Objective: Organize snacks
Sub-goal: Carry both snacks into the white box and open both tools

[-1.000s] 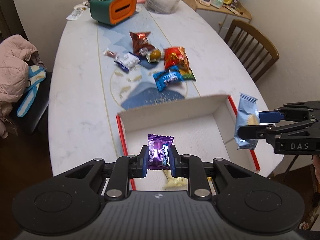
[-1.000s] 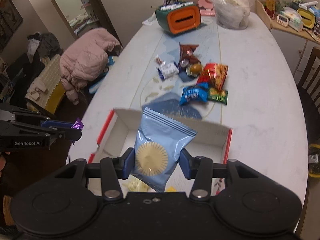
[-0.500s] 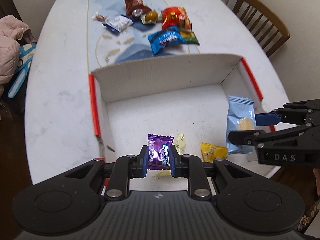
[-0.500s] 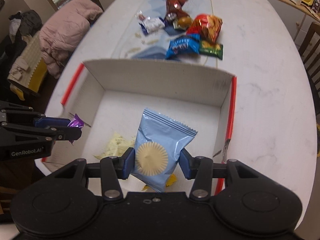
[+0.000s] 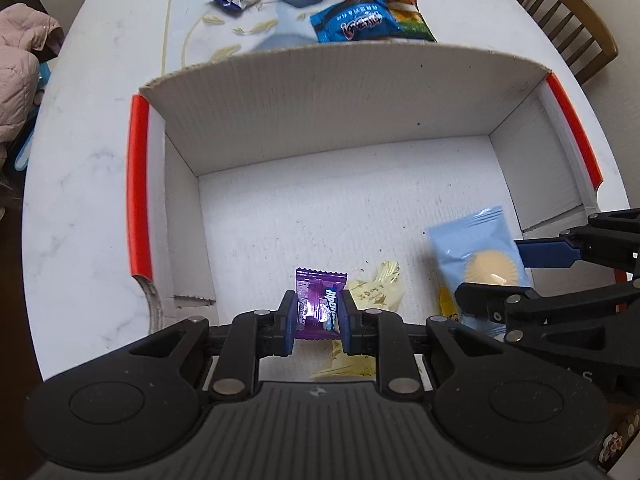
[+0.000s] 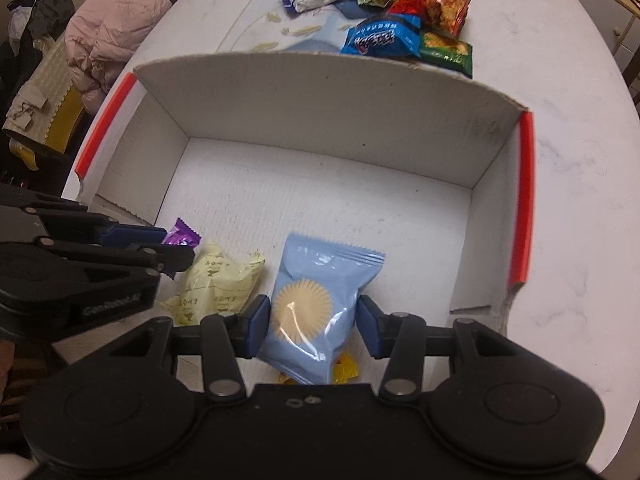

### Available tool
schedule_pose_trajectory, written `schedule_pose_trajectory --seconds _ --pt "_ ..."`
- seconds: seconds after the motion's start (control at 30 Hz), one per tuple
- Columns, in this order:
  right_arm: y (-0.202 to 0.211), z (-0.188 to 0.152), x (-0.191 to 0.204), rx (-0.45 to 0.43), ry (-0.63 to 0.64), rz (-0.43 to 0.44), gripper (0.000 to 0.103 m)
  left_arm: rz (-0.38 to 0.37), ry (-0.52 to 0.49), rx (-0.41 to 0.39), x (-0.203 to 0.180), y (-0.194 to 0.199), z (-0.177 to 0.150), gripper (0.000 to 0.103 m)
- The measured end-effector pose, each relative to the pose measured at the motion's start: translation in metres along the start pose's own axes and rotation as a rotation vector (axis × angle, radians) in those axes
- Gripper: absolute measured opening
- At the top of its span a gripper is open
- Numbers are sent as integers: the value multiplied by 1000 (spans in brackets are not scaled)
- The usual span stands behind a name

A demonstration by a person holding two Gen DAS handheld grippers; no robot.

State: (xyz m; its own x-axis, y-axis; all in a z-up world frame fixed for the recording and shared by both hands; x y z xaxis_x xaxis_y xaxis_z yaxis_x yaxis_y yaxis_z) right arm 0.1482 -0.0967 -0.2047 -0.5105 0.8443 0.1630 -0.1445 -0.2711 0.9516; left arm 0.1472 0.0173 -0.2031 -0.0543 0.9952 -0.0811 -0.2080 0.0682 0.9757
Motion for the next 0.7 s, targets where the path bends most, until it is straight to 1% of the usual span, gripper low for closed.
schedule_pose_trajectory --seconds 0.23,0.5,0.7 --pt "-2 0 0 11 -6 14 46 -9 3 11 0 -4 2 21" --pt "12 -1 -3 -15 -9 46 50 -41 26 12 5 1 1 36" --pt "34 -1 -4 -70 -11 67 58 -68 9 -32 4 24 -4 49"
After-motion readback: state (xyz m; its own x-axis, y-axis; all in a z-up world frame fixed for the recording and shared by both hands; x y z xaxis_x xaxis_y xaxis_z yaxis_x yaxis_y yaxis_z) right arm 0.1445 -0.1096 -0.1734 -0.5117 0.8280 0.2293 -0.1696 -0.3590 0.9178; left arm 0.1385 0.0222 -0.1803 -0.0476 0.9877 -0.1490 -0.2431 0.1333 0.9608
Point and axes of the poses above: each gripper's, at about its wrist camera, not at the fingertips, and y roughly against the way its jaws point, x to its left, z to its top, the point moved 4 cm from there along -y, roughly the way its jaws point, and after that the axes turned 6 degrees about y, right-handed, at the moved point
